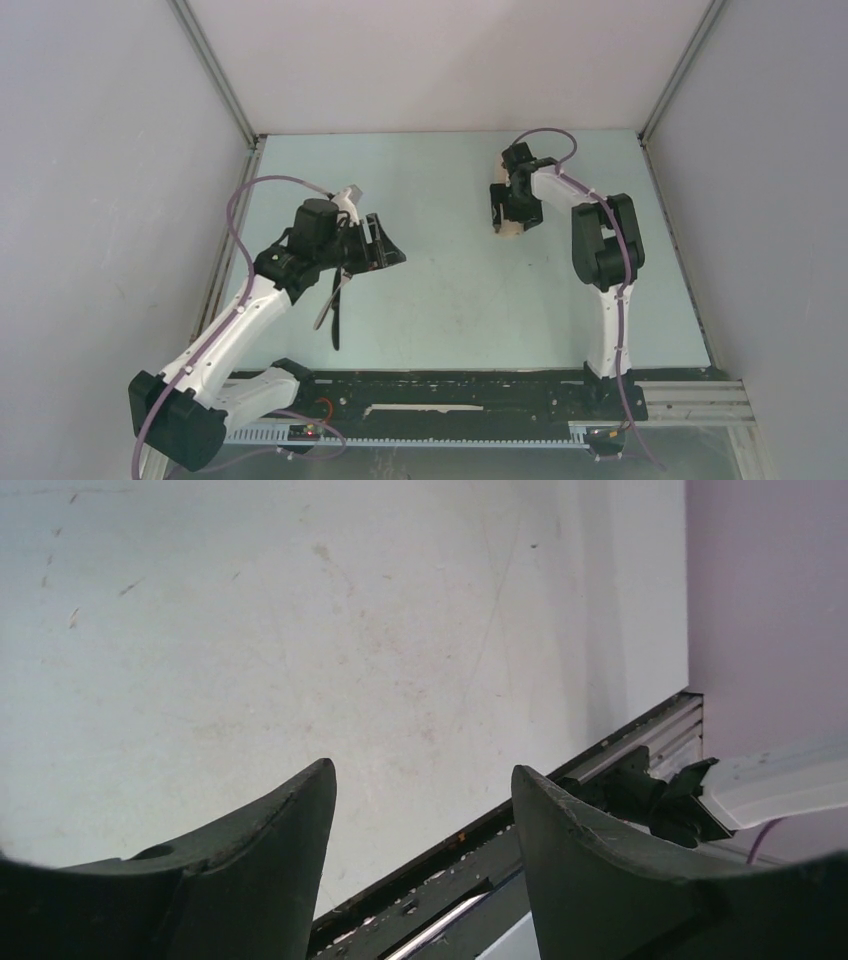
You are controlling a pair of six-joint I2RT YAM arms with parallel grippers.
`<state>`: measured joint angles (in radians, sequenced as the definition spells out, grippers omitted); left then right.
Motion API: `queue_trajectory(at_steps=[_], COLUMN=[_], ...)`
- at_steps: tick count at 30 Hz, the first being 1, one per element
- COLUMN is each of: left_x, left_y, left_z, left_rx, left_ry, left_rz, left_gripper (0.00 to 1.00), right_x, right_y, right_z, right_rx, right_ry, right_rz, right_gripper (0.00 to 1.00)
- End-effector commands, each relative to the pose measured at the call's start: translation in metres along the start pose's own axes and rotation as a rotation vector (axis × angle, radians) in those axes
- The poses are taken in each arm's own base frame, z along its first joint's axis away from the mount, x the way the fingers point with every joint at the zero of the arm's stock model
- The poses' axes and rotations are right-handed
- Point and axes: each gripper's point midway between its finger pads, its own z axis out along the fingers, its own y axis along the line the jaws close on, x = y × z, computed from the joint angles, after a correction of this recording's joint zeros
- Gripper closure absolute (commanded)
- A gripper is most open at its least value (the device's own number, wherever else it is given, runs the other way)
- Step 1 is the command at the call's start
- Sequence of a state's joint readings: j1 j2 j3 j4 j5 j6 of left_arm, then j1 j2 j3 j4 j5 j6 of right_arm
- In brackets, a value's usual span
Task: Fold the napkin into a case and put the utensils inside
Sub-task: Move the smaller rectangle folded napkin to the center of the board.
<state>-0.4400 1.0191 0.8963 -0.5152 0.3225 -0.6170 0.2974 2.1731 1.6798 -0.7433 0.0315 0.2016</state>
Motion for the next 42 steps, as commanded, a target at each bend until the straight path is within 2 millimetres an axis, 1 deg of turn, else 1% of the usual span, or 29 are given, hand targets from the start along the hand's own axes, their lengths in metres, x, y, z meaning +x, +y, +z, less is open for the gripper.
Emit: queue_trajectory(at_steps=[1, 4, 6, 8, 9, 11, 12, 13, 14, 15, 16, 17, 18, 20, 21, 23, 25, 26, 28, 30, 31, 32, 34, 36, 39, 42], left_x=[0.006, 0.003, 0.002, 0.002, 0.001, 0.000, -0.004, -0.008, -0.012, -0.015, -0.018, -0.019, -0.019, -0.018, -0.018, -0.011, 0.000, 0.005, 0.015, 0.014, 0.013, 0.006, -0.003, -0.003, 0.001, 0.009], left_y=[0.023, 0.028, 0.035, 0.047, 0.056, 0.072, 0.079, 0.085, 0.093, 0.101, 0.110, 0.118, 0.126, 0.143, 0.146, 0.159, 0.172, 0.178, 0.188, 0.205, 0.211, 0.213, 0.218, 0.221, 0.220, 0.219], left_z=[0.003, 0.000, -0.002, -0.003, -0.004, -0.007, -0.010, -0.014, -0.020, -0.025, -0.031, -0.036, -0.039, -0.047, -0.048, -0.048, -0.046, -0.045, -0.043, -0.040, -0.034, -0.025, -0.010, 0.003, 0.017, 0.026], left_rx=[-0.068, -0.093, -0.127, -0.179, -0.217, -0.265, -0.281, -0.302, -0.332, -0.362, -0.396, -0.430, -0.466, -0.566, -0.587, -0.665, -0.729, -0.754, -0.797, -0.858, -0.867, -0.854, -0.841, -0.824, -0.824, -0.845], left_ry=[0.028, 0.011, 0.002, -0.002, -0.004, -0.018, -0.045, -0.070, -0.094, -0.112, -0.128, -0.131, -0.127, -0.104, -0.084, 0.009, 0.118, 0.164, 0.267, 0.310, 0.343, 0.345, 0.349, 0.388, 0.439, 0.488], left_rz=[-0.012, -0.019, -0.018, -0.033, -0.049, -0.096, -0.115, -0.128, -0.146, -0.161, -0.172, -0.184, -0.191, -0.194, -0.188, -0.177, -0.167, -0.157, -0.130, -0.087, -0.067, -0.038, 0.010, 0.022, 0.063, 0.107], left_gripper=[0.29, 0.29, 0.29, 0.29, 0.29, 0.29, 0.29, 0.29, 0.29, 0.29, 0.28, 0.17, 0.15, 0.14, 0.14, 0.14, 0.16, 0.18, 0.21, 0.27, 0.32, 0.39, 0.44, 0.47, 0.49, 0.53], right_x=[0.019, 0.016, 0.016, 0.013, 0.010, 0.004, 0.000, -0.004, -0.009, -0.015, -0.020, -0.024, -0.026, -0.027, -0.021, -0.001, 0.028, 0.052, 0.082, 0.110, 0.122, 0.134, 0.151, 0.162, 0.168, 0.164], right_y=[-0.036, -0.057, -0.067, -0.076, -0.079, -0.080, -0.080, -0.078, -0.074, -0.072, -0.070, -0.065, -0.056, -0.034, -0.015, 0.030, 0.070, 0.092, 0.119, 0.139, 0.144, 0.147, 0.148, 0.143, 0.123, 0.105], right_z=[-0.006, -0.007, -0.011, -0.015, -0.018, -0.026, -0.030, -0.038, -0.048, -0.061, -0.076, -0.093, -0.113, -0.149, -0.163, -0.186, -0.201, -0.206, -0.214, -0.221, -0.224, -0.225, -0.227, -0.228, -0.225, -0.221], right_rx=[0.013, 0.006, -0.016, -0.034, -0.036, -0.043, -0.044, -0.058, -0.072, -0.073, -0.061, -0.060, -0.062, -0.051, -0.089, -0.217, -0.348, -0.424, -0.526, -0.596, -0.618, -0.630, -0.651, -0.656, -0.605, -0.561], right_ry=[0.063, 0.067, 0.072, 0.067, 0.057, 0.030, 0.010, -0.013, -0.041, -0.074, -0.107, -0.138, -0.172, -0.273, -0.309, -0.355, -0.378, -0.373, -0.365, -0.349, -0.350, -0.349, -0.352, -0.344, -0.365, -0.391], right_rz=[-0.096, -0.127, -0.147, -0.158, -0.166, -0.186, -0.187, -0.184, -0.171, -0.150, -0.123, -0.096, -0.086, -0.047, -0.056, -0.092, -0.141, -0.187, -0.231, -0.276, -0.300, -0.318, -0.337, -0.344, -0.347, -0.329], right_gripper=[0.20, 0.20, 0.19, 0.18, 0.16, 0.13, 0.11, 0.09, 0.04, 0.01, 0.01, 0.00, 0.00, 0.00, 0.00, 0.00, 0.00, 0.00, 0.00, 0.01, 0.01, 0.01, 0.01, 0.02, 0.02, 0.02])
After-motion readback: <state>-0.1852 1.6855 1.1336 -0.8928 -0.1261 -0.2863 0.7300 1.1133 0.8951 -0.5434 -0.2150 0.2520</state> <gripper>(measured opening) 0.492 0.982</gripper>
